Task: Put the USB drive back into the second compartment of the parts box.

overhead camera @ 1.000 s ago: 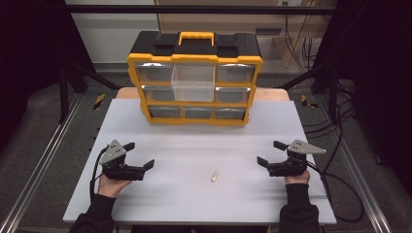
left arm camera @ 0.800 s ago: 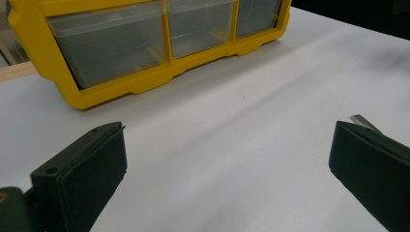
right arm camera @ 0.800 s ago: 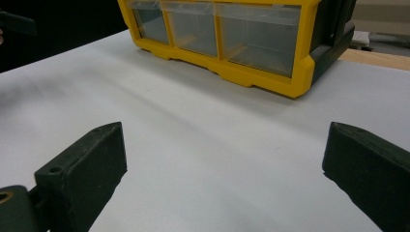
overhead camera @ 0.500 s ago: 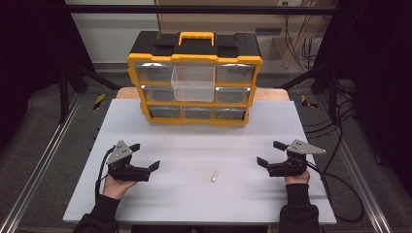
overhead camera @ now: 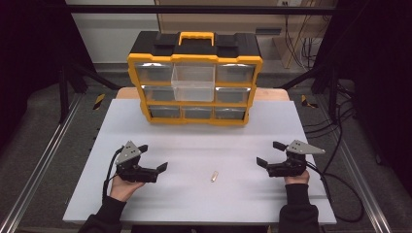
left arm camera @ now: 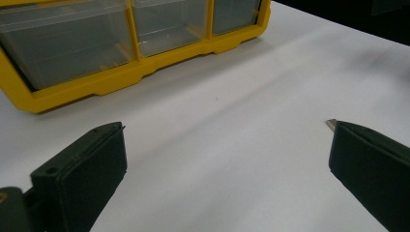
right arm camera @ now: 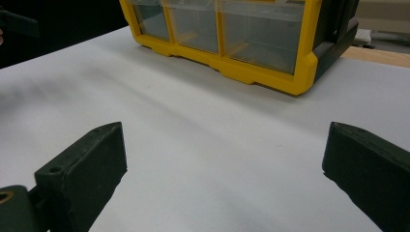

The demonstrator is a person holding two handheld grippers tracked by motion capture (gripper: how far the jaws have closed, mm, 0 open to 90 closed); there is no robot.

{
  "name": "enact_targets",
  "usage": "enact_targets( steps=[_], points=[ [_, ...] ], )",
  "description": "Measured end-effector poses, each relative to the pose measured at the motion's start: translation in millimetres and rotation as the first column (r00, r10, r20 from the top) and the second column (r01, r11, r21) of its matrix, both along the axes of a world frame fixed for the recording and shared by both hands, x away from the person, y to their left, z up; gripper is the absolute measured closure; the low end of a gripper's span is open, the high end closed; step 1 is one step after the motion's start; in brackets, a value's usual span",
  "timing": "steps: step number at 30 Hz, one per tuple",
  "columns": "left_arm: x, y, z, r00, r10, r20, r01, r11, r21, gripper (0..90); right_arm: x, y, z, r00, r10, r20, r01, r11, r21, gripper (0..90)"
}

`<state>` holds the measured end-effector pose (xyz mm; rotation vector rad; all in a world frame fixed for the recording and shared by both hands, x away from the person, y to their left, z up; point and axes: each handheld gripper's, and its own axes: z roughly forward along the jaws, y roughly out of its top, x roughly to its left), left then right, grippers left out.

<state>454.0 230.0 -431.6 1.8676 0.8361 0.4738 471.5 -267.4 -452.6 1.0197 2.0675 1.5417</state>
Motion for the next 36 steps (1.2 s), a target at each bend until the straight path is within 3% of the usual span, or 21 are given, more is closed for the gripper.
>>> enact_targets(
  steps=[36],
  points=[
    [8.8, -60.6, 3.3, 0.9963, -0.080, -0.033, 0.081, 0.9955, 0.049, 0.0, -0.2, 0.4, -0.4, 1.0000, 0.001, -0.004, -0.001, 1.000, -0.006, 2.5]
  ],
)
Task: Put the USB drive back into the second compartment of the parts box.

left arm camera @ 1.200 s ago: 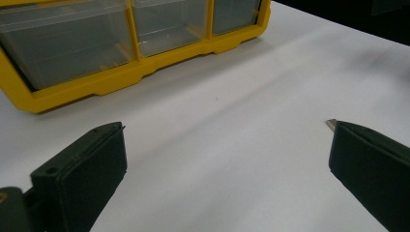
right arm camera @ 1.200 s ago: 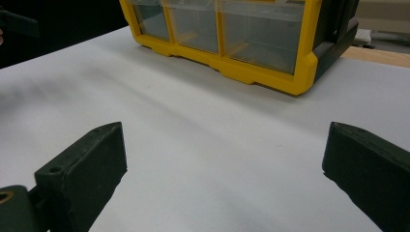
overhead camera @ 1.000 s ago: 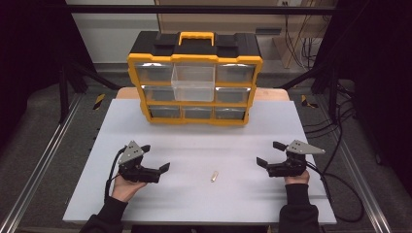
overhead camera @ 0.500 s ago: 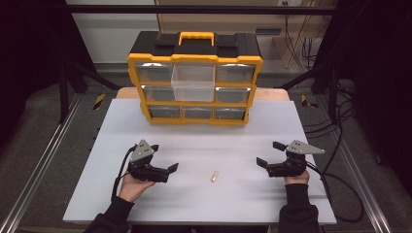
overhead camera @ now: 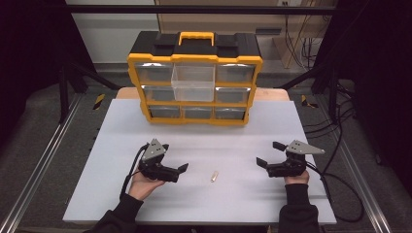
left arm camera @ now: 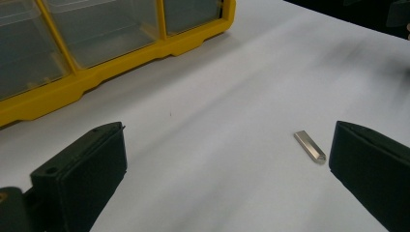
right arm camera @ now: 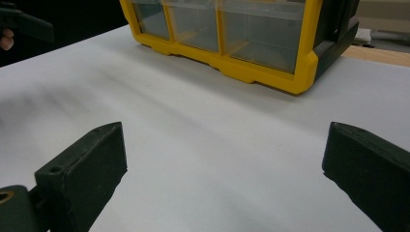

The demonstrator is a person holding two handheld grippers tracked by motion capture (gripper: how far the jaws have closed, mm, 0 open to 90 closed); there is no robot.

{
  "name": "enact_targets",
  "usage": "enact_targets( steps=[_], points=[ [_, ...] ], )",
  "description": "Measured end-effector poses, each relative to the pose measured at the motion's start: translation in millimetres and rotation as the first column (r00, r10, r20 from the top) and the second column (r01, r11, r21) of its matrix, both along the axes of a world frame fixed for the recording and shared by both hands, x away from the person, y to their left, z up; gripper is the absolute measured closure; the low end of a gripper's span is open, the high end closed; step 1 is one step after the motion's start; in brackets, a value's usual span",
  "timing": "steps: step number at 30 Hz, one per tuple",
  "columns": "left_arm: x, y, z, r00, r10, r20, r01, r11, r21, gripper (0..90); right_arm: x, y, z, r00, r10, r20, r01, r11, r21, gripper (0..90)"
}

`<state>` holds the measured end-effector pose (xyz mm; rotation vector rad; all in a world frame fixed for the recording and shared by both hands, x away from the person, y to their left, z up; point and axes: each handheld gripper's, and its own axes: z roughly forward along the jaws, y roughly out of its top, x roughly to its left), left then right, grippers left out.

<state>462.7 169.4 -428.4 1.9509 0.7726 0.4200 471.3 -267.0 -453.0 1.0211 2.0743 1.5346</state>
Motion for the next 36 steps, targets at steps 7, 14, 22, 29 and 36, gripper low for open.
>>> enact_targets(
  steps=[7, 14, 22, 29, 36],
  points=[
    [1.8, -13.0, -2.3, 0.9998, -0.014, -0.013, 0.015, 0.9998, 0.017, 0.0, 0.0, 0.2, -0.1, 1.0000, 0.002, -0.001, -0.002, 1.000, 0.000, 2.5],
    [3.5, -23.8, -3.2, 0.9993, -0.031, -0.022, 0.032, 0.9991, 0.028, 0.0, 0.3, 0.6, -0.6, 1.0000, 0.001, -0.002, -0.001, 1.000, -0.003, 2.5],
    [4.1, -36.8, -4.7, 0.9983, -0.048, -0.033, 0.050, 0.9977, 0.046, 0.0, 0.3, 0.7, -0.7, 1.0000, 0.001, -0.002, -0.001, 1.000, -0.003, 2.5],
    [5.7, -51.3, -7.5, 0.9964, -0.068, -0.052, 0.071, 0.9955, 0.063, 0.0, 0.3, 0.8, -0.7, 1.0000, 0.002, -0.002, -0.002, 1.000, -0.002, 2.5],
    [6.7, -62.1, -9.1, 0.9947, -0.081, -0.063, 0.086, 0.9937, 0.072, 0.0, 0.2, 0.6, -0.4, 1.0000, 0.003, -0.002, -0.003, 1.000, -0.001, 2.5]
  ],
)
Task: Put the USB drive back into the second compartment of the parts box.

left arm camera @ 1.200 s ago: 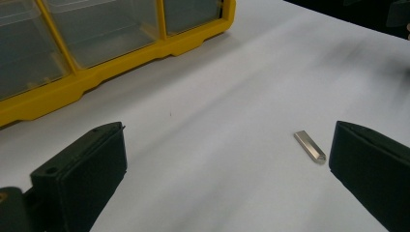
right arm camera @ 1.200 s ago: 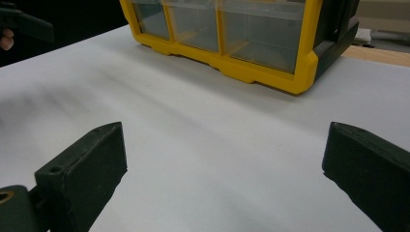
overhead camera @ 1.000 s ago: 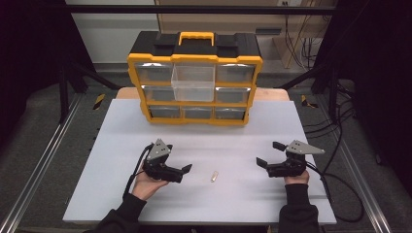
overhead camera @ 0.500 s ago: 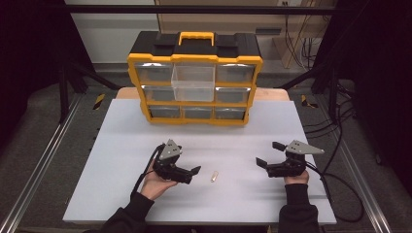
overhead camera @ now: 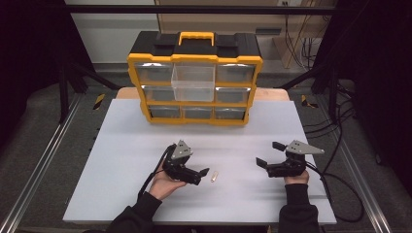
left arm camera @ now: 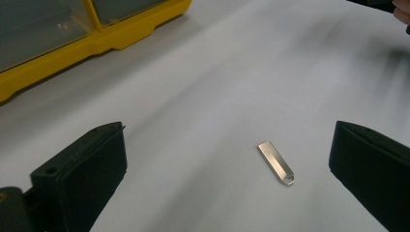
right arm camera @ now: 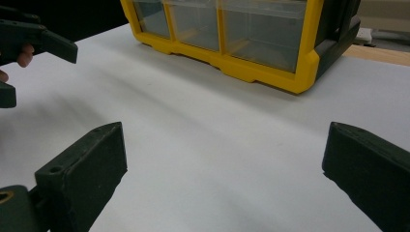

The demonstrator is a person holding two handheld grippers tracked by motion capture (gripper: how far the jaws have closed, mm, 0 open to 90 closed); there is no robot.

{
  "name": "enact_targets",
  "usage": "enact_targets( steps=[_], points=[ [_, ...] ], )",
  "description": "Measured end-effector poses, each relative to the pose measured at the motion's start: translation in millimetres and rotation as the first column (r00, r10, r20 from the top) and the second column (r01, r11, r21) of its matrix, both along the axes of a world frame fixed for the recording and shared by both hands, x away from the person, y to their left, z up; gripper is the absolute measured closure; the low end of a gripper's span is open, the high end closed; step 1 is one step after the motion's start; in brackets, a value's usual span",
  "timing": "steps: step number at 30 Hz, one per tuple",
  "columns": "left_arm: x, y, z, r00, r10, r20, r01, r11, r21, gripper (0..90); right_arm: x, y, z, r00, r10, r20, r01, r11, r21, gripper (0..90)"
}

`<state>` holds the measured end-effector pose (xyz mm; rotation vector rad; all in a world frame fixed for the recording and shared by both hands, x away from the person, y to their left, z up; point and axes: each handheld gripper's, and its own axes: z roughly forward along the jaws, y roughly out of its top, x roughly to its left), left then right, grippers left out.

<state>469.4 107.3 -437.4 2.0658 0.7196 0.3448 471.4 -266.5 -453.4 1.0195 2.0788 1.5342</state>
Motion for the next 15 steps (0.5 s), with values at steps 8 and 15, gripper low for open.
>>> enact_targets(
  steps=[8, 15],
  points=[
    [1.1, -14.4, -7.9, 0.9993, -0.019, -0.033, 0.021, 0.9989, 0.043, 0.8, 0.3, 0.3, -0.4, 1.0000, 0.000, 0.000, 0.000, 1.000, -0.003, 2.5],
    [2.6, -21.8, -12.1, 0.9979, -0.024, -0.061, 0.027, 0.9983, 0.052, 2.4, 0.7, 0.7, -0.9, 1.0000, -0.001, 0.000, 0.001, 1.000, -0.007, 2.5]
  ],
)
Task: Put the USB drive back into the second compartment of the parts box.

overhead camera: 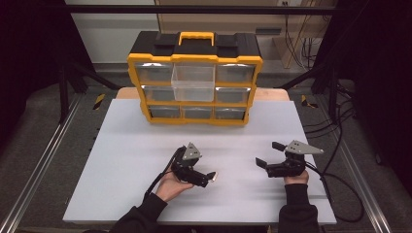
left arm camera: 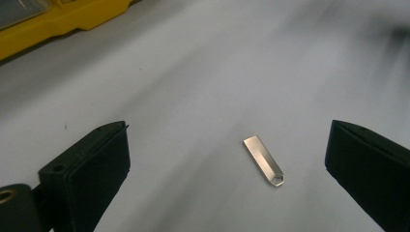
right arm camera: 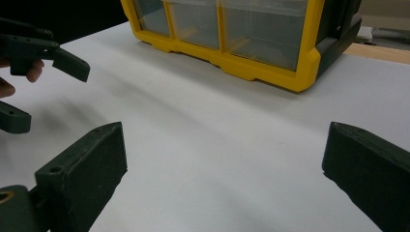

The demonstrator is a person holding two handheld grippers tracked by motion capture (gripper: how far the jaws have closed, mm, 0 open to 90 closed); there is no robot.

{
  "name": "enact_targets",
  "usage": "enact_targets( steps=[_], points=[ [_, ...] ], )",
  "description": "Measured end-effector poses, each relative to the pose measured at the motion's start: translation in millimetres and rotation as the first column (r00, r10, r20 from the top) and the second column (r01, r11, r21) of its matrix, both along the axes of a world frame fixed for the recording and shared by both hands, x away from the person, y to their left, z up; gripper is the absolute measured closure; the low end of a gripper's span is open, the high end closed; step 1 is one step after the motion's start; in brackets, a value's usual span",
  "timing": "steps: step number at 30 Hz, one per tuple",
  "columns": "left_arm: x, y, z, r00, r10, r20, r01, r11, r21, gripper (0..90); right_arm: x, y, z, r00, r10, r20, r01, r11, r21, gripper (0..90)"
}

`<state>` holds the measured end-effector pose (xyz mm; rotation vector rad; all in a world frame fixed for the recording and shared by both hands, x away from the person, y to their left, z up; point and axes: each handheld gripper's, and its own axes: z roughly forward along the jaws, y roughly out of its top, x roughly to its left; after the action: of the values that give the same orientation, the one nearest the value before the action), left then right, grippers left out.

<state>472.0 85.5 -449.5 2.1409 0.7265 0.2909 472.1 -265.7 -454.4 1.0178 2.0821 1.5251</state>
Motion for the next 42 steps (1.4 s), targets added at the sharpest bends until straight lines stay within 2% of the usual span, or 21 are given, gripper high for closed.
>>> enact_targets(
  steps=[12, 19, 20, 22, 23, 32, 42],
  points=[
    [1.5, -16.7, -12.5, 0.9985, -0.011, -0.054, 0.014, 0.9987, 0.049, 8.2, -0.4, -0.4, 0.5, 1.0000, 0.000, 0.000, 0.000, 1.000, 0.004, 2.5],
    [2.6, -19.6, -16.9, 0.9962, -0.006, -0.087, 0.010, 0.9989, 0.045, 18.1, -0.2, -0.2, 0.5, 1.0000, 0.001, -0.003, -0.001, 1.000, 0.005, 2.5],
    [2.5, -20.7, -17.7, 0.9953, -0.007, -0.097, 0.011, 0.9991, 0.042, 22.1, -0.1, -0.2, 0.4, 1.0000, 0.001, -0.002, -0.001, 1.000, 0.003, 2.5],
    [2.3, -21.1, -18.0, 0.9950, -0.010, -0.100, 0.014, 0.9990, 0.042, 24.0, -0.2, -0.2, 0.5, 1.0000, 0.001, -0.004, -0.001, 1.000, 0.004, 2.5],
    [1.7, -22.3, -18.7, 0.9947, -0.008, -0.103, 0.013, 0.9987, 0.050, 28.4, -0.2, -0.3, 0.4, 1.0000, 0.001, -0.001, -0.001, 1.000, 0.004, 2.5],
    [-0.6, -27.3, -21.5, 0.9935, -0.016, -0.113, 0.025, 0.9966, 0.079, 44.2, -0.2, -0.1, 0.4, 1.0000, 0.003, -0.003, -0.003, 1.000, 0.005, 2.5],
    [-3.3, -32.2, -22.8, 0.9928, -0.024, -0.118, 0.035, 0.9945, 0.099, 57.7, -0.1, -0.4, 0.6, 1.0000, 0.004, 0.000, -0.004, 1.000, 0.006, 2.5]
  ],
)
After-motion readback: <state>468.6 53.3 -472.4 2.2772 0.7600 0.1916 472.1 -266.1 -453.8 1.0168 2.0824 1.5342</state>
